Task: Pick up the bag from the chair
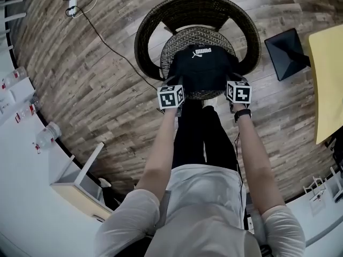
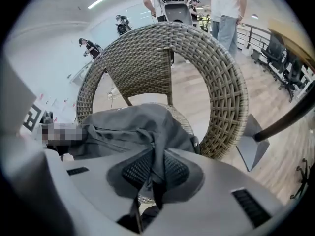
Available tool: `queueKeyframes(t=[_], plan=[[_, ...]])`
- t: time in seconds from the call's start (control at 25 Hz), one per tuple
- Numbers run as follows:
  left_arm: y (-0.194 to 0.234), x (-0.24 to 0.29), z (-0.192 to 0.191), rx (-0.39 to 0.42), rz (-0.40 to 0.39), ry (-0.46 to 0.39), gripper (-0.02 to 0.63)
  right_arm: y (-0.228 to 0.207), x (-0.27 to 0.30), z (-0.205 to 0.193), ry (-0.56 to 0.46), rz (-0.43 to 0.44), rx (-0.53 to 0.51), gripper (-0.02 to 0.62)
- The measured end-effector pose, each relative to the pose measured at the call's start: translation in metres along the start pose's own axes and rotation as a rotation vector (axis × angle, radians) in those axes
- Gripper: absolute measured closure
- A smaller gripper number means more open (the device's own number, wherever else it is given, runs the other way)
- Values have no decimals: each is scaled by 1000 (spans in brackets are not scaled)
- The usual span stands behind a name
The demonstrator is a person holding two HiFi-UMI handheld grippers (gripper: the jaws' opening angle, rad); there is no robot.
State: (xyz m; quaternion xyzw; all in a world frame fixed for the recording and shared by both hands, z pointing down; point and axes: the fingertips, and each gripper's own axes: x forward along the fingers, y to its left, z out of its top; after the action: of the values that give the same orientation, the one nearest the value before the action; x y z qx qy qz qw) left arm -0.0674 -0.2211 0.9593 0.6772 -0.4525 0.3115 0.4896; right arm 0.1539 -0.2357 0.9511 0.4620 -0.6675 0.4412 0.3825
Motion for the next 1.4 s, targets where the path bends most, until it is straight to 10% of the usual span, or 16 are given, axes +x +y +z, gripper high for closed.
queueKeyframes(t=[1.4], plan=[[-94,-225,155,127,71,-360,561,66,-257,171,-465,-40,-58,538]])
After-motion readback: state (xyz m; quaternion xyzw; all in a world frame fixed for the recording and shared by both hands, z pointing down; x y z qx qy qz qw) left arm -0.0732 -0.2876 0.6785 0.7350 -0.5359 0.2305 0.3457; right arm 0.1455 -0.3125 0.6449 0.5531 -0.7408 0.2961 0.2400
